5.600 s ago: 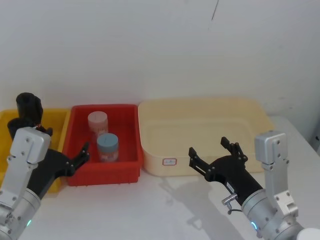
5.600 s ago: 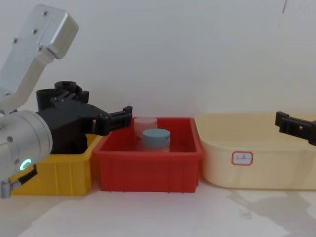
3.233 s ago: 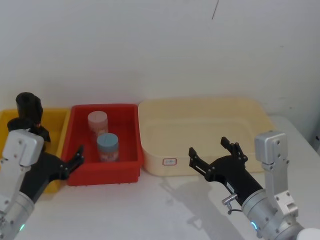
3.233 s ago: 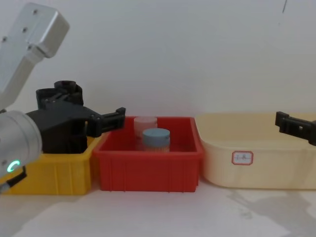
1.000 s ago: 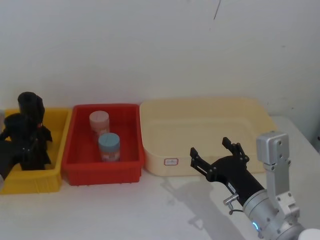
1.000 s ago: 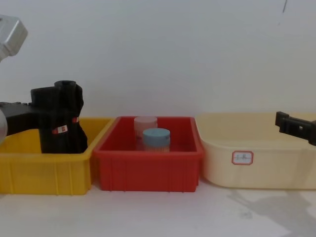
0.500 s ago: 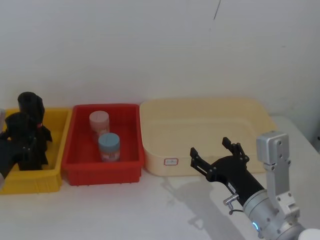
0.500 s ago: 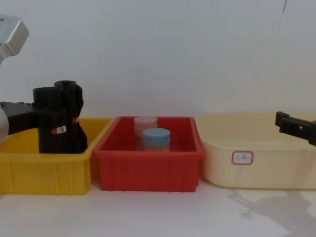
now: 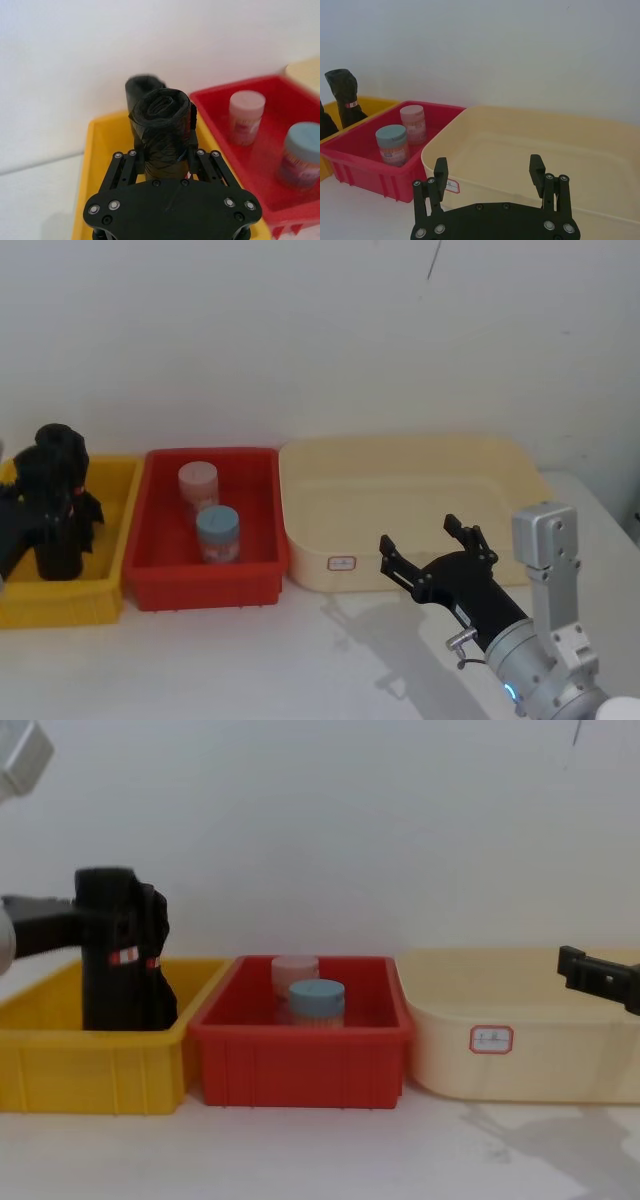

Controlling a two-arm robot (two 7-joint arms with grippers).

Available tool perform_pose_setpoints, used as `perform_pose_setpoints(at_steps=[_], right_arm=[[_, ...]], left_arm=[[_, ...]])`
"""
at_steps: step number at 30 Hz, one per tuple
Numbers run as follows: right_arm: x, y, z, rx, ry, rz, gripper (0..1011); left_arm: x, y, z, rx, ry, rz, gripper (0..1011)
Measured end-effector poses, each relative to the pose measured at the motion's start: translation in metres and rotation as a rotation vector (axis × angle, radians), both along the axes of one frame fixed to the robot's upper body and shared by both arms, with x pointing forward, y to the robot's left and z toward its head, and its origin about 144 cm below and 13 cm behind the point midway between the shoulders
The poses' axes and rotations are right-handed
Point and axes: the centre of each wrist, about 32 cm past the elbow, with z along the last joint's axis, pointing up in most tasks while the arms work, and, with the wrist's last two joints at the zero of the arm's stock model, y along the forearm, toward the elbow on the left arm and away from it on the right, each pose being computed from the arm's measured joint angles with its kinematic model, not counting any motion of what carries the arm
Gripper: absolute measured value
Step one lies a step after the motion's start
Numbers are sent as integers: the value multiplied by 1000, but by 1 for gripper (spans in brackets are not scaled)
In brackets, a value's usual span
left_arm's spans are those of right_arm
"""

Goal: Pick up the garbage bag with the one hand and transfer it to the other hand.

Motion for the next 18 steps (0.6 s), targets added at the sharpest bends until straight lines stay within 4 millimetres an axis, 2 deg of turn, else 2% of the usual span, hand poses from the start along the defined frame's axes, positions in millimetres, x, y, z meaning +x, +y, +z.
perform_pose_setpoints(at_steps=[18], right_arm=[[0, 0, 0, 0, 0, 0, 999]], left_arm=[[2, 4, 66, -32, -124, -140, 378]])
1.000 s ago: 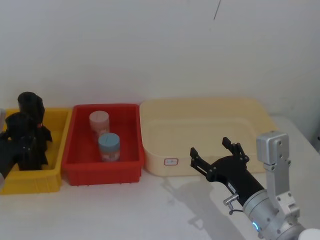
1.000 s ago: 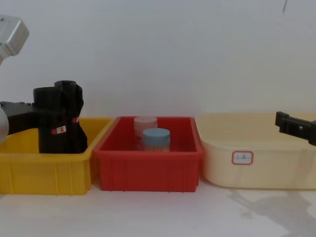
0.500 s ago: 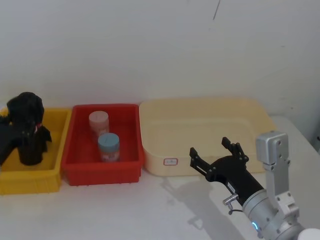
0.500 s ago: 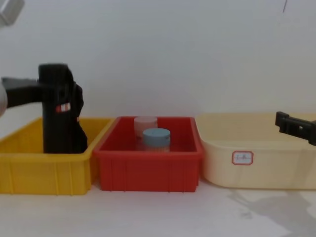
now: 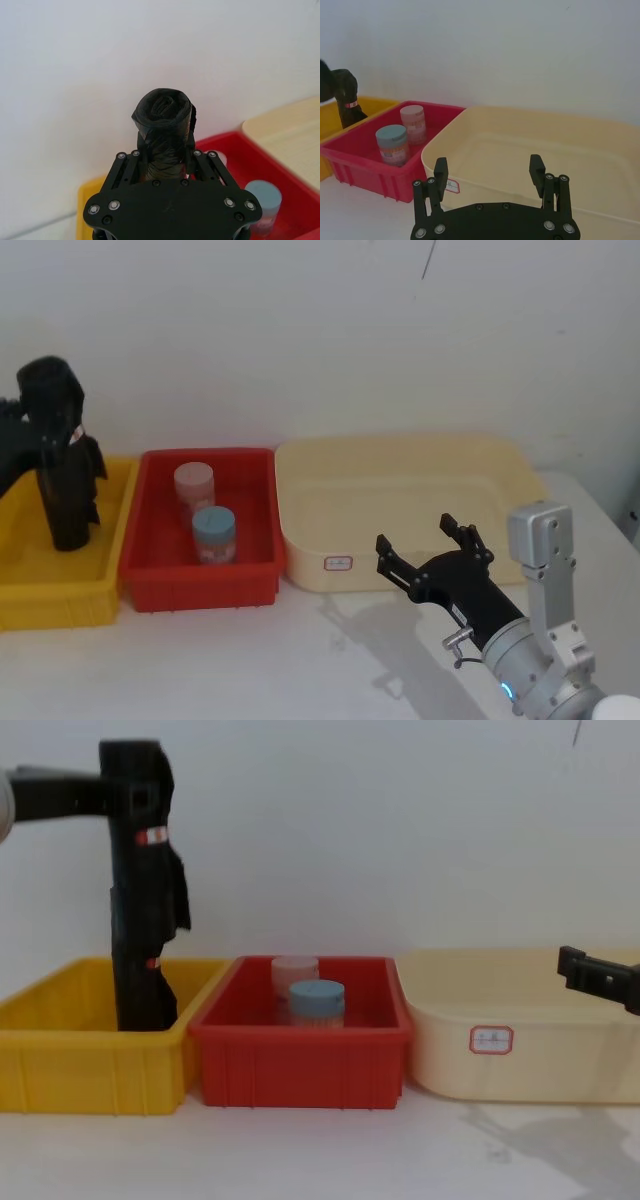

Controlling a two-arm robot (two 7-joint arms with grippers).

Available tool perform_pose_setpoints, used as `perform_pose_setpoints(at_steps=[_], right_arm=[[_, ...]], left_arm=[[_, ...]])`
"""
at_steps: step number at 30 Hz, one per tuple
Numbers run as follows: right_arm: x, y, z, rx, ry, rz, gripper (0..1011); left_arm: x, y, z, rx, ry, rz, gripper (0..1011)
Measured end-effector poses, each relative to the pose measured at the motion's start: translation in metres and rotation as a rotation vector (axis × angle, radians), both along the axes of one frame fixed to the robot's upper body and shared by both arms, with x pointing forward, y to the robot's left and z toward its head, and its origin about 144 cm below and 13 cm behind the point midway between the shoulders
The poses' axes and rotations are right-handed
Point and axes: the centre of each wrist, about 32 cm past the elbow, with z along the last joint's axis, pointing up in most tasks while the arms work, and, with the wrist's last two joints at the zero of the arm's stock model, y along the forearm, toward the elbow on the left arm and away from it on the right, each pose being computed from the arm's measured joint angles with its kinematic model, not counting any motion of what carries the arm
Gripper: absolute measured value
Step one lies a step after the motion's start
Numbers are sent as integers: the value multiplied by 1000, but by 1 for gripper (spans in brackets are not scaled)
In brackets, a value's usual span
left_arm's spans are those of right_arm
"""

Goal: Pick up the garbage bag with the one hand and transfer it to the other hand.

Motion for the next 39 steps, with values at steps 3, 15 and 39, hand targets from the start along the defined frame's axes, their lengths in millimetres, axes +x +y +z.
perform_pose_setpoints(at_steps=[3, 15, 39], right_arm=[[0, 0, 0, -2, 2, 5, 999], [8, -2, 15, -49, 31, 115, 999], [44, 25, 43, -52, 66, 255, 999]], left_arm=[[2, -1, 11, -3, -16, -24, 378], [11, -21, 32, -17, -16, -112, 378], [28, -75, 33, -35, 33, -250, 378]])
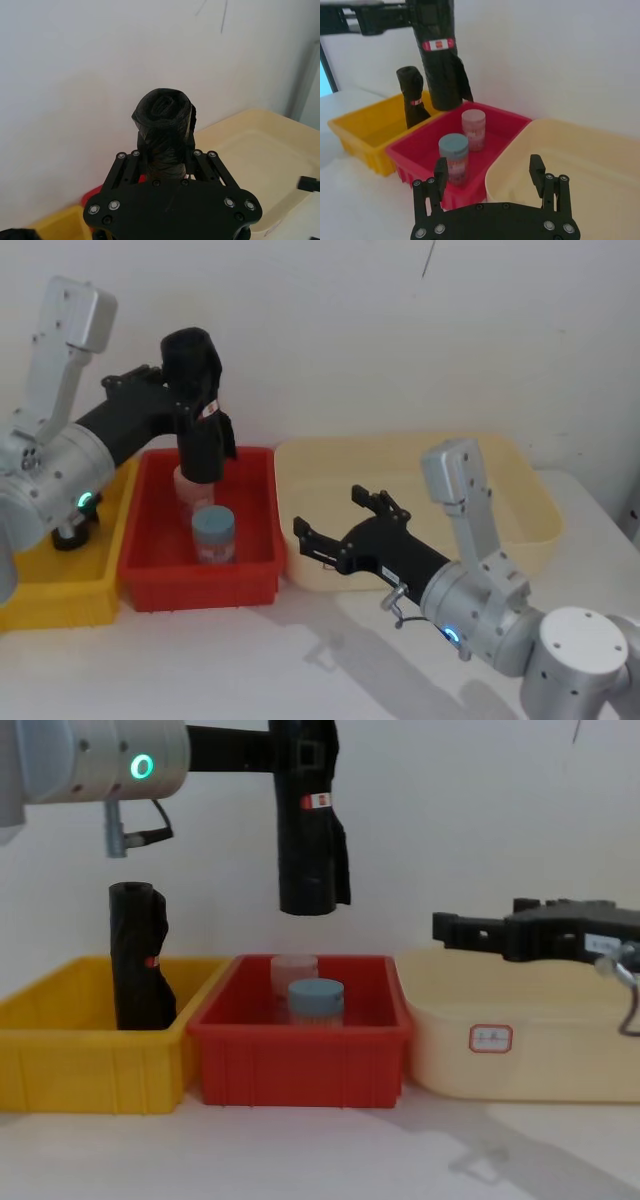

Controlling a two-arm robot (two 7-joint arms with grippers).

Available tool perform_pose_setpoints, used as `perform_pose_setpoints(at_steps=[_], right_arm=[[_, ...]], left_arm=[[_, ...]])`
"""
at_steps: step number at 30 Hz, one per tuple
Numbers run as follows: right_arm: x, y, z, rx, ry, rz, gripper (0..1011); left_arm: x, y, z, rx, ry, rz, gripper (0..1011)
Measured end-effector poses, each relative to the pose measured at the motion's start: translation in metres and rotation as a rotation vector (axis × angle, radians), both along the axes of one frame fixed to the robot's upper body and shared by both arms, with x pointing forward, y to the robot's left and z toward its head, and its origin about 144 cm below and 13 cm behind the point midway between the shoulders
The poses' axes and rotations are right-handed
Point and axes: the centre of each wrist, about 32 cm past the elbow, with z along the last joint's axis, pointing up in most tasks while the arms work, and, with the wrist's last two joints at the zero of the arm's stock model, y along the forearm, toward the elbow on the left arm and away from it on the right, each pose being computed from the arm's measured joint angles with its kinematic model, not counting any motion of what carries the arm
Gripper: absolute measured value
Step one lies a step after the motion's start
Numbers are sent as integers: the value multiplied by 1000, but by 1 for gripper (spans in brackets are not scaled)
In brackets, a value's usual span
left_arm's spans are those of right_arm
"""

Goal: Pick up the garbage bag with the one hand and transfer it to the other hand.

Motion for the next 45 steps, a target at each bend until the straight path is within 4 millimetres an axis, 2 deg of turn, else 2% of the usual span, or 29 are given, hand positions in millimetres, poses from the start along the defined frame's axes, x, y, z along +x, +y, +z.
perform_pose_setpoints(at_steps=[26, 45], right_arm=[[39, 31, 9, 7, -27, -1, 1000], [58, 43, 9, 18, -18, -24, 1000]], left_arm=[[7, -25, 0, -70, 59, -63, 378], [5, -37, -3, -115, 109, -93, 378]])
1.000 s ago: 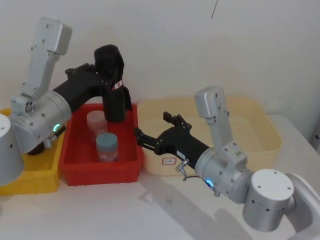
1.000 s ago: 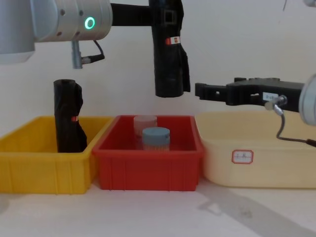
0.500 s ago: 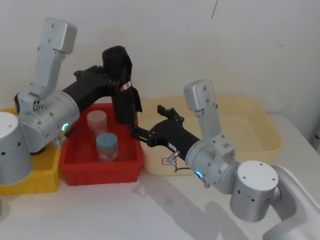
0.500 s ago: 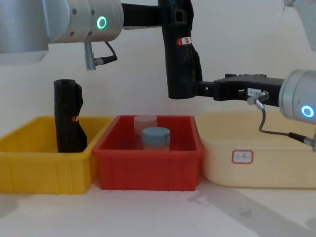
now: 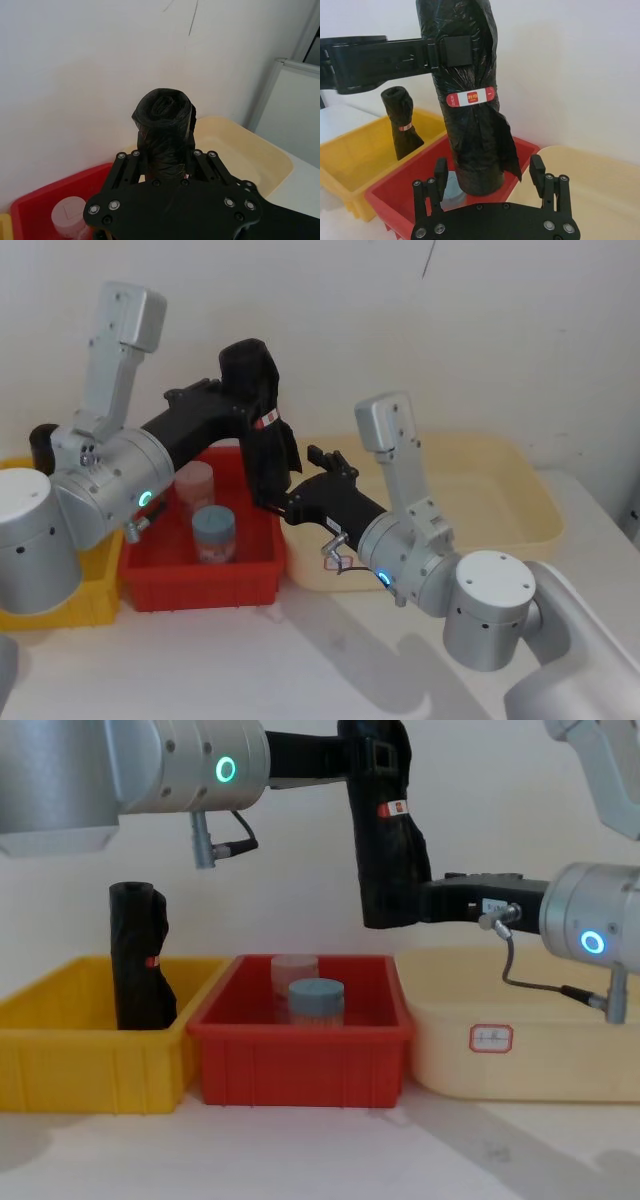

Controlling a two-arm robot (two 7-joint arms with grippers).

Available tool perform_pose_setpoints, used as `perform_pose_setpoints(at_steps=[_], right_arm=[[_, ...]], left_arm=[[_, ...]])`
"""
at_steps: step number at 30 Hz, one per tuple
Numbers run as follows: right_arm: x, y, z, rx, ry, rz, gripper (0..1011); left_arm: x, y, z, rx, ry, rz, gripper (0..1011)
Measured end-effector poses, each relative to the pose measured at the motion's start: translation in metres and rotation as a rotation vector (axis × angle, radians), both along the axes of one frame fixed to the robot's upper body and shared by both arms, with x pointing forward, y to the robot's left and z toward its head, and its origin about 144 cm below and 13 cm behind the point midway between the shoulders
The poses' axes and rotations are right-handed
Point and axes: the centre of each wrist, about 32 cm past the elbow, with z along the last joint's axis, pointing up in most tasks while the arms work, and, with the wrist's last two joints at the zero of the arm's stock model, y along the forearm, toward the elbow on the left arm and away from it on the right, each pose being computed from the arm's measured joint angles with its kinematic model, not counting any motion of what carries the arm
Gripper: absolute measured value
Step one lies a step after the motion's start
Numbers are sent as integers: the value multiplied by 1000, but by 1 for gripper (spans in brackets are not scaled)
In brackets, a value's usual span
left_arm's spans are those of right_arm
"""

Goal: Pick up the garbage bag with the one hand and transfer it to the other hand.

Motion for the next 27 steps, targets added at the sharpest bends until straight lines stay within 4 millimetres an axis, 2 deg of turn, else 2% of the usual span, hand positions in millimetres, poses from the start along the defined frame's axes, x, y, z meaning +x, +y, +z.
perform_pose_setpoints(at_steps=[25, 27], right_arm=[[13, 13, -6, 19, 59, 31, 1000], [14, 13, -7, 20, 61, 32, 973]], left_arm=[[-5, -5, -6, -3, 22, -30, 378], [-5, -5, -7, -3, 21, -31, 378]])
